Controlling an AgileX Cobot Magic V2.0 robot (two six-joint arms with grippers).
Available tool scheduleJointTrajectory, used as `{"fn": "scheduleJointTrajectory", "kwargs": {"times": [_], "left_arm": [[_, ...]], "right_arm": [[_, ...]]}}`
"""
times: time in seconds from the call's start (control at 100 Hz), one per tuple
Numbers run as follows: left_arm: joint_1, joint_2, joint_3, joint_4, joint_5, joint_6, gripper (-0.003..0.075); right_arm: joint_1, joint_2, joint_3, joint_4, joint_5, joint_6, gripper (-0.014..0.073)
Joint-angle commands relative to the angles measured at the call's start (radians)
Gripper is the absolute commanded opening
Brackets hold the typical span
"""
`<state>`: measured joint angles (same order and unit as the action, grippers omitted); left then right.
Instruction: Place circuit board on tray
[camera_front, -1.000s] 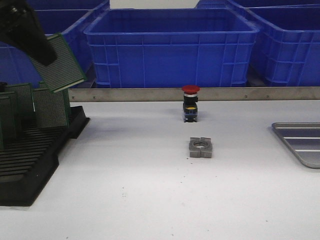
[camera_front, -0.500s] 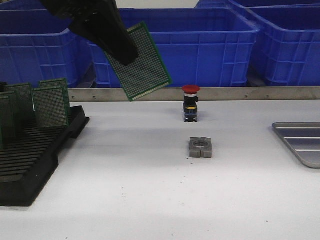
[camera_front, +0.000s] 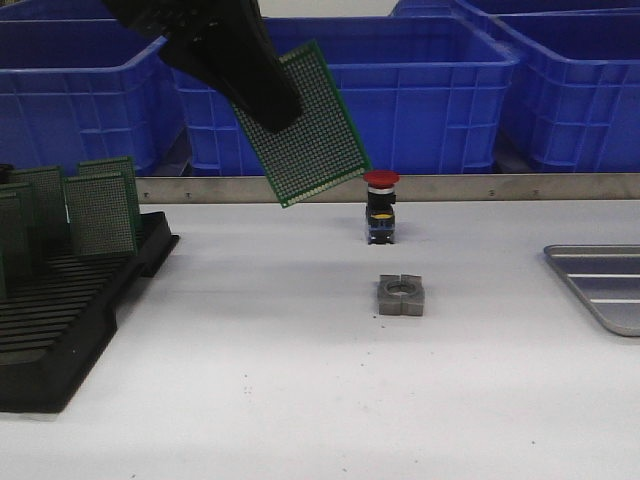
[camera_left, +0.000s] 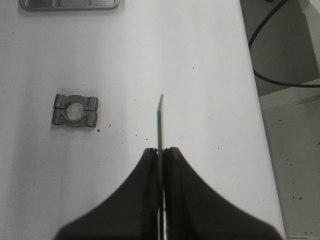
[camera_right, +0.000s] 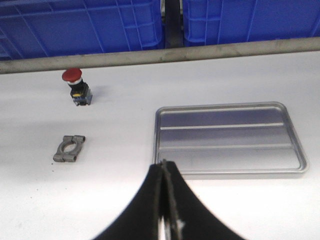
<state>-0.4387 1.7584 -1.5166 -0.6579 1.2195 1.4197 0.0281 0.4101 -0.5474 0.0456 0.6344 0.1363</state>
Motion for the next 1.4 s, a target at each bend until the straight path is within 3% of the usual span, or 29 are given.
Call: {"fn": "scheduleJointTrajectory", "kwargs": {"times": [0.0, 0.11, 0.33, 0.42, 0.53, 0.67, 0.88, 1.07, 1.21, 1.39], "left_arm": [[-0.008, -0.053, -0.029, -0.065, 0.055, -0.011, -0.0019], [-0.008, -0.053, -0.029, -0.065, 0.055, -0.011, -0.0019], [-0.008, -0.053, -0.029, -0.065, 0.055, -0.011, -0.0018], [-0.008, -0.053, -0.029, -0.065, 0.055, -0.011, -0.0019], [-0.008, -0.053, -0.029, -0.065, 0.055, -0.011, -0.0019], [-0.008, -0.053, -0.029, -0.065, 0.055, -0.011, -0.0018], [-0.008, -0.053, -0.029, -0.065, 0.055, -0.011, -0.0019], [-0.008, -0.053, -0.029, -0.065, 0.055, -0.011, -0.0018], [-0.008, -0.053, -0.029, -0.065, 0.055, -0.011, -0.0018], [-0.008, -0.053, -0.029, -0.065, 0.055, -0.011, -0.0019]], "right_arm": [[-0.002, 0.035, -0.036, 0.002, -0.035, 0.0, -0.0061], [-0.002, 0.039, -0.036, 0.003, -0.016, 0.0, 0.0016], [-0.002, 0.039, -0.036, 0.055, -0.019, 0.0, 0.0421], [-0.002, 0.04, -0.036, 0.099, -0.035, -0.008, 0.0505], [-0.001, 0.07, -0.036, 0.175, -0.051, -0.113, 0.0511], [-0.001, 0.178, -0.05, 0.351, -0.052, -0.378, 0.051], [-0.001, 0.406, -0.103, 0.722, -0.018, -0.935, 0.051], [-0.001, 0.63, -0.174, 1.069, 0.116, -1.416, 0.051], [0.001, 0.786, -0.24, 1.2, 0.225, -1.598, 0.051], [0.046, 0.945, -0.344, 1.222, 0.305, -1.661, 0.051]]}}
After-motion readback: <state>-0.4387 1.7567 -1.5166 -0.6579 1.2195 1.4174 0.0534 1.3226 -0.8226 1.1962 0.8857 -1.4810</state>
